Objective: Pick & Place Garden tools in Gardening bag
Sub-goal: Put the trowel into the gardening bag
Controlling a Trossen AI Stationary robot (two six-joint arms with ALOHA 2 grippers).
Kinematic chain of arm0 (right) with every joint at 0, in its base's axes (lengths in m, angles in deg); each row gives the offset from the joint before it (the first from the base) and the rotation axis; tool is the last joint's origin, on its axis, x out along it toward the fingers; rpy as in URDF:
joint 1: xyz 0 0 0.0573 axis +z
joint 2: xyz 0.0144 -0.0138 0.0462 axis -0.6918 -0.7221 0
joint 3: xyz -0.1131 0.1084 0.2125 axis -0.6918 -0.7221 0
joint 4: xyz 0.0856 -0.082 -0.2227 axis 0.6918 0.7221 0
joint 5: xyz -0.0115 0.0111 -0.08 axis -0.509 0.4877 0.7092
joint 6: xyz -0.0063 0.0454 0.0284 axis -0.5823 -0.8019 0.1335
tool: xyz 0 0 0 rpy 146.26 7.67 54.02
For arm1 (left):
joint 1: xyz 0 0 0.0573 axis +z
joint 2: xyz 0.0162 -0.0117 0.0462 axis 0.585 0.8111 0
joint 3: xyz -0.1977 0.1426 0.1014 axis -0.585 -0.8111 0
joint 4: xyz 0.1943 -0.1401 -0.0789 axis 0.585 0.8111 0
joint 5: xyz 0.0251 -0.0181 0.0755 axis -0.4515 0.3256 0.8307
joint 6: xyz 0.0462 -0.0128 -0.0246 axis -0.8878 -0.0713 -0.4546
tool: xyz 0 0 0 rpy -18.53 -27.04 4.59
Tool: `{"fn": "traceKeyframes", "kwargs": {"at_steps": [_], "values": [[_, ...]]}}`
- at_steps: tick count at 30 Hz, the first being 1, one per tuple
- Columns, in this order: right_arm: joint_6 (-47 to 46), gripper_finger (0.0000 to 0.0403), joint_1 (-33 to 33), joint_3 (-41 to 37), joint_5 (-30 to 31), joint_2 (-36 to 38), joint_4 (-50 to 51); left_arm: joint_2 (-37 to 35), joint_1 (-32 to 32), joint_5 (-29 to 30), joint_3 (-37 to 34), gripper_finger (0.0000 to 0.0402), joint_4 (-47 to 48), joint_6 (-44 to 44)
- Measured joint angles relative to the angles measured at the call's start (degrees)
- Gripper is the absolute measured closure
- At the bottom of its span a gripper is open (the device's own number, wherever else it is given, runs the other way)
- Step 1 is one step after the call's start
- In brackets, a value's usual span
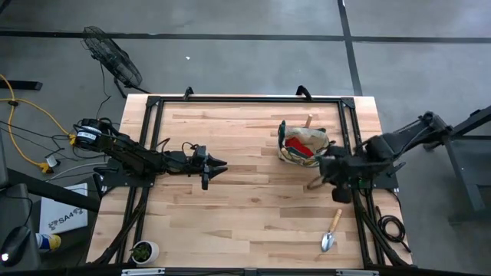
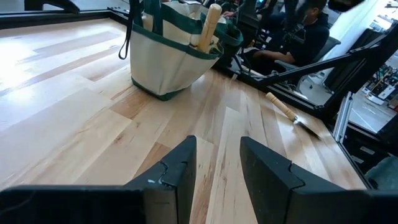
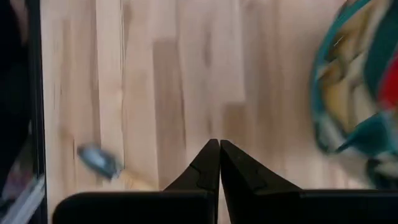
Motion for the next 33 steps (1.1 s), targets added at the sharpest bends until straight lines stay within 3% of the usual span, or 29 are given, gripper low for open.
{"fn": "traceKeyframes", "kwargs": {"at_steps": [11,21,25,33], "values": [[-6.5,0.0399,15.4,0.0,-9.6,-10.7,4.3,0.0,0.0,0.0,0.0,0.0279,0.1,0.0],[-10.0,0.0392,22.3,0.0,-16.3,-22.8,4.2,0.0,0.0,0.0,0.0,0.0279,0.2,-0.1],[-10.0,0.0347,23.9,0.0,-16.3,-27.0,4.2,0.0,0.0,0.0,0.0,0.0279,0.2,-0.1],[-7.8,0.021,25.9,-1.4,-11.7,-32.1,2.1,0.0,0.0,0.0,0.0,0.0279,0.2,-0.2]]}}
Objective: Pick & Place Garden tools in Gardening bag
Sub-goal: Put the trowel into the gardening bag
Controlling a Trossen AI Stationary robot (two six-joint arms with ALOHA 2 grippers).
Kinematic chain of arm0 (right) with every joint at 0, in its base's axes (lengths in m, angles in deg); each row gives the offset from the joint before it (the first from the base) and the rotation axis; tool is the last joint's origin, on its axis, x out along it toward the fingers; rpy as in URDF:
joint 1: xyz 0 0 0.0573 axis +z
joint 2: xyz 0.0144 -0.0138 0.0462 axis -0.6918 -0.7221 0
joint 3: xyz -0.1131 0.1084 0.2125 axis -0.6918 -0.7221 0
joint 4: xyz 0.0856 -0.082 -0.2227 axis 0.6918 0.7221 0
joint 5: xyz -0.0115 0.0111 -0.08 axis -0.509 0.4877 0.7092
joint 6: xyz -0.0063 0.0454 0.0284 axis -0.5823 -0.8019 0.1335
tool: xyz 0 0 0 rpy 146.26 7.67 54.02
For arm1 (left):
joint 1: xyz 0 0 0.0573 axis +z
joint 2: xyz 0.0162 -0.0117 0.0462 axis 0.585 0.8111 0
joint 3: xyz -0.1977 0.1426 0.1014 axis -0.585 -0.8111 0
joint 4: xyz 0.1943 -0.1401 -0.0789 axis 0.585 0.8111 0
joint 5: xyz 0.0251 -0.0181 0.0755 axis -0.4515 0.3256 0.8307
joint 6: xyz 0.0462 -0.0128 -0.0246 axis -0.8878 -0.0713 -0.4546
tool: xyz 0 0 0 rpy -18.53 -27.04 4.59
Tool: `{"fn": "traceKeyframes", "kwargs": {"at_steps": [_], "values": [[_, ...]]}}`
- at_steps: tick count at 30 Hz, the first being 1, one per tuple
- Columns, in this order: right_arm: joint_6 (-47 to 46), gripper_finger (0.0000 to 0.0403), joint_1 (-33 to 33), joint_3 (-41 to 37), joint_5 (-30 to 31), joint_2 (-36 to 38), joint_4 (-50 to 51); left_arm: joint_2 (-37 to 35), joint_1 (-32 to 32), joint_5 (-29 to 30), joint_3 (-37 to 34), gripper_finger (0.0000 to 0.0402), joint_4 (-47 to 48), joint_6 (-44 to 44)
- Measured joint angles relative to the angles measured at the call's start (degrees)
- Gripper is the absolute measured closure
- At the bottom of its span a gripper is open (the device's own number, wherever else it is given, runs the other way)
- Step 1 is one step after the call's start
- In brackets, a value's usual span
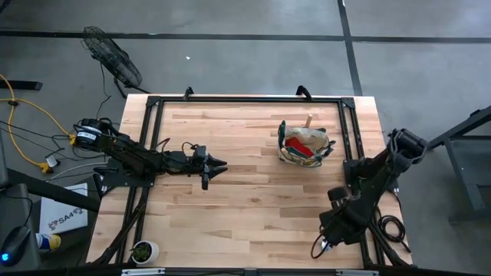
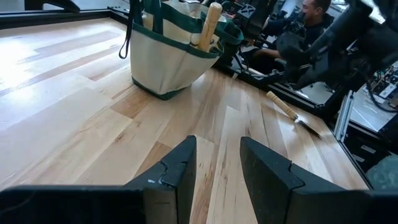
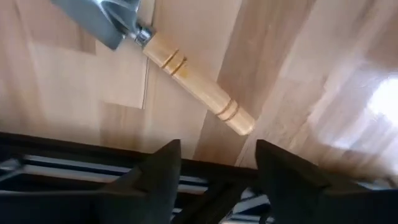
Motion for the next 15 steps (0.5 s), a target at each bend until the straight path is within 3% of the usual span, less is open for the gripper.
{"fn": "traceKeyframes", "kwargs": {"at_steps": [4,15], "values": [[2.5,0.0176,1.3,-3.0,0.6,-1.1,-1.4,0.0,0.0,0.0,0.0,0.0279,0.0,0.0],[8.6,0.0175,2.0,-6.4,4.7,-1.2,-9.2,0.0,0.0,-0.1,0.0,0.0279,0.1,0.0]]}}
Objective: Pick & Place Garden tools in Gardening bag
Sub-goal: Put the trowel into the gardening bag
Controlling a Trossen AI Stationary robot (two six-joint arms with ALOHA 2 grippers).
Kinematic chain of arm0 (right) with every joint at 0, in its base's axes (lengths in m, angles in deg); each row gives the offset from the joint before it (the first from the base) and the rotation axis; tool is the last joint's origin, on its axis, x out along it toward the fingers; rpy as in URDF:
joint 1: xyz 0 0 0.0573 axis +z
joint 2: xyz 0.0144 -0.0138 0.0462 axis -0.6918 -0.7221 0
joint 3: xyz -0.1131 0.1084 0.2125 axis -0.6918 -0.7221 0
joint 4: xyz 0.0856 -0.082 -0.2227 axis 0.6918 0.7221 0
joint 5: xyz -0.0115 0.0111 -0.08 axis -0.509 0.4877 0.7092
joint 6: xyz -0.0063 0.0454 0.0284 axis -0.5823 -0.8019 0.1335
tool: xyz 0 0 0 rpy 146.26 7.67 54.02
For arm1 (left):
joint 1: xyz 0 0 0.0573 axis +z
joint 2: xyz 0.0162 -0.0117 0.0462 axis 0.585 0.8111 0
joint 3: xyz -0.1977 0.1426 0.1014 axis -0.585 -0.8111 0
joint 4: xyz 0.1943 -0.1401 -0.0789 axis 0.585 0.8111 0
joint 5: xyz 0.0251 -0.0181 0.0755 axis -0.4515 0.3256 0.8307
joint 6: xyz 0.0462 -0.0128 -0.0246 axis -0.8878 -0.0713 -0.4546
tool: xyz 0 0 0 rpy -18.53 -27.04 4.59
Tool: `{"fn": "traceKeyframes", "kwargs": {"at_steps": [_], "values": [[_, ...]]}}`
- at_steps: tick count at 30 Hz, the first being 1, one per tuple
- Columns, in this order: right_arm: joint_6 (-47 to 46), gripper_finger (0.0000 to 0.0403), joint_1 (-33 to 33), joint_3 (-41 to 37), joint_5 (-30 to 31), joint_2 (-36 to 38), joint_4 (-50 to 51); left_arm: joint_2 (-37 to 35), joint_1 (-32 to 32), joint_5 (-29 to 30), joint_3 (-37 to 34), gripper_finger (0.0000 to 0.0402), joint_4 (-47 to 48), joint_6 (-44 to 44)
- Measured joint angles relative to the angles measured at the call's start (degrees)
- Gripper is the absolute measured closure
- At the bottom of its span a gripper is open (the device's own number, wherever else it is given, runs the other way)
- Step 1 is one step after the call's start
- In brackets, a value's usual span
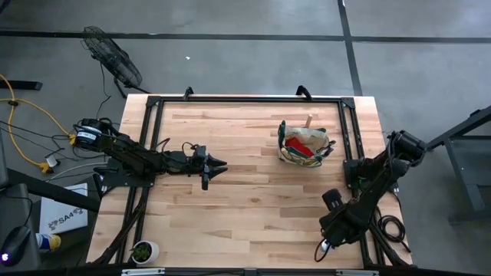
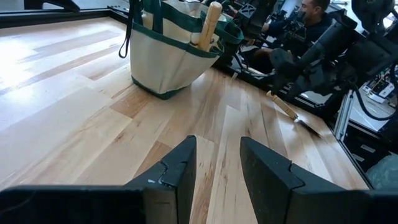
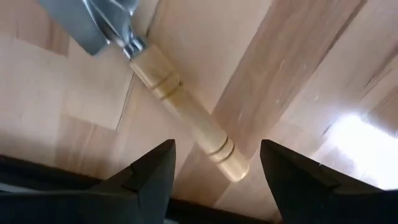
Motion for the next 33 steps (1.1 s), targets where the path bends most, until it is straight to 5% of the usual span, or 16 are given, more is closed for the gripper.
{"fn": "traceKeyframes", "kwargs": {"at_steps": [15,33], "values": [[3.4,0.0187,1.7,-3.9,0.7,0.0,-1.7,0.0,0.0,-0.1,0.0,0.0279,1.3,0.2],[2.9,0.0337,2.2,-3.9,1.4,0.0,-3.8,0.0,0.0,0.0,0.0,0.0279,1.2,0.7]]}}
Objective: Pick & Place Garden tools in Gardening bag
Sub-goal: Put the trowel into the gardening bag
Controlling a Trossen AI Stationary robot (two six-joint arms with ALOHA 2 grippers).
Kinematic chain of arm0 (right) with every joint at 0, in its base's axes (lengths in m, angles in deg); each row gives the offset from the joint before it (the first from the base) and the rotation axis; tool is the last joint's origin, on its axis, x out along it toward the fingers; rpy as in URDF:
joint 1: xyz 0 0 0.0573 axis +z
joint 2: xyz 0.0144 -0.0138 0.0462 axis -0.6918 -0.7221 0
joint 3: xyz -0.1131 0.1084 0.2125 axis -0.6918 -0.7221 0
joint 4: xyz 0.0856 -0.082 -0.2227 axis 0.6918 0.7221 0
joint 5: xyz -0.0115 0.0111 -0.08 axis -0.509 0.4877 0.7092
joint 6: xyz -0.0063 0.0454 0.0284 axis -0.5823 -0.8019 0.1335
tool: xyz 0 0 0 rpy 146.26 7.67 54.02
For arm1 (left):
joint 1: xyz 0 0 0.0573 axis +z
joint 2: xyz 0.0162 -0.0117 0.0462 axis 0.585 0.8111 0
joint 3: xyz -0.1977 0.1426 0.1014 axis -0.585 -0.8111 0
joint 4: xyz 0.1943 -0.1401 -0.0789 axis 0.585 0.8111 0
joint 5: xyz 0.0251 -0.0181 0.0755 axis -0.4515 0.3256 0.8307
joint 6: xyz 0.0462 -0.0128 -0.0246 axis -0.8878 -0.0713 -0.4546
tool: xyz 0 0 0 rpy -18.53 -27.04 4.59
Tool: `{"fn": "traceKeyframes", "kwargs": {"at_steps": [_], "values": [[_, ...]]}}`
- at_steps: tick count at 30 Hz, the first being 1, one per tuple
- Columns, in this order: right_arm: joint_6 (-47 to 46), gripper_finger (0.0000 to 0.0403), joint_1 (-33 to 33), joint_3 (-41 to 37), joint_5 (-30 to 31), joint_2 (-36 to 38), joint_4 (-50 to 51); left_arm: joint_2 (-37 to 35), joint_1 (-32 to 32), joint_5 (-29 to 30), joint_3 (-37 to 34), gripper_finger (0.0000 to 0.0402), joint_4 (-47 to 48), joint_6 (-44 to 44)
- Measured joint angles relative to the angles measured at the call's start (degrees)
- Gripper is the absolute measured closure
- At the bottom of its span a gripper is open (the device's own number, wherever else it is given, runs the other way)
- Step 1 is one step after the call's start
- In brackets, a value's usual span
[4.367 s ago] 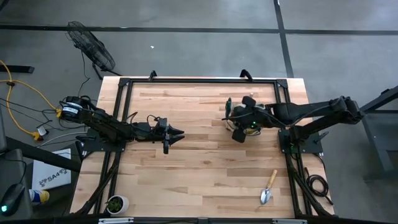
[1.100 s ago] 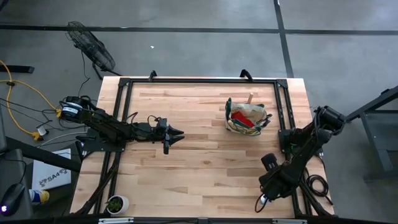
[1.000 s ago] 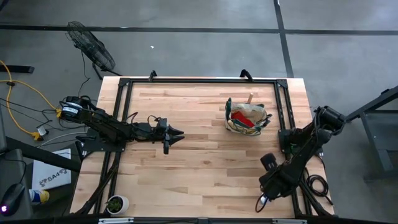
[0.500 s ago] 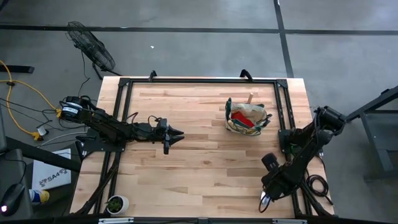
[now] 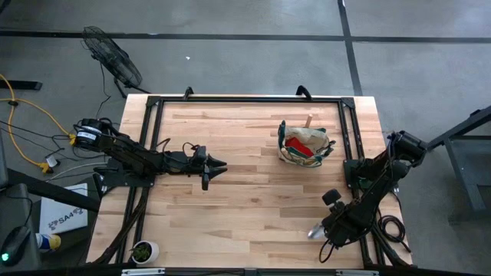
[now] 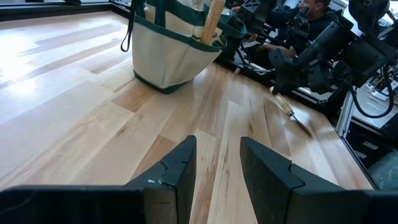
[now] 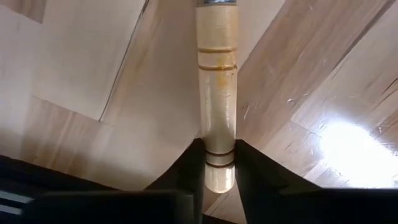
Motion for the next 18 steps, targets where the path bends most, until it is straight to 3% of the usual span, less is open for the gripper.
{"fn": "traceKeyframes", "kwargs": {"at_steps": [3,8,13,18], "values": [[0.0,0.0363,0.0,0.0,0.0,0.0,-0.7,0.0,0.0,0.0,0.0,0.0279,0.0,0.0],[-2.2,0.0363,-0.1,0.0,0.1,0.0,-3.7,0.0,0.0,0.0,0.0,0.0279,0.0,0.0],[-7.2,0.0401,-1.0,0.1,-0.8,1.2,-7.7,0.0,0.0,0.1,0.0,0.0279,-0.1,0.2],[-10.7,0.0402,-2.9,0.0,-2.1,3.2,-11.4,0.0,0.0,0.1,0.0,0.0279,-0.4,0.2]]}}
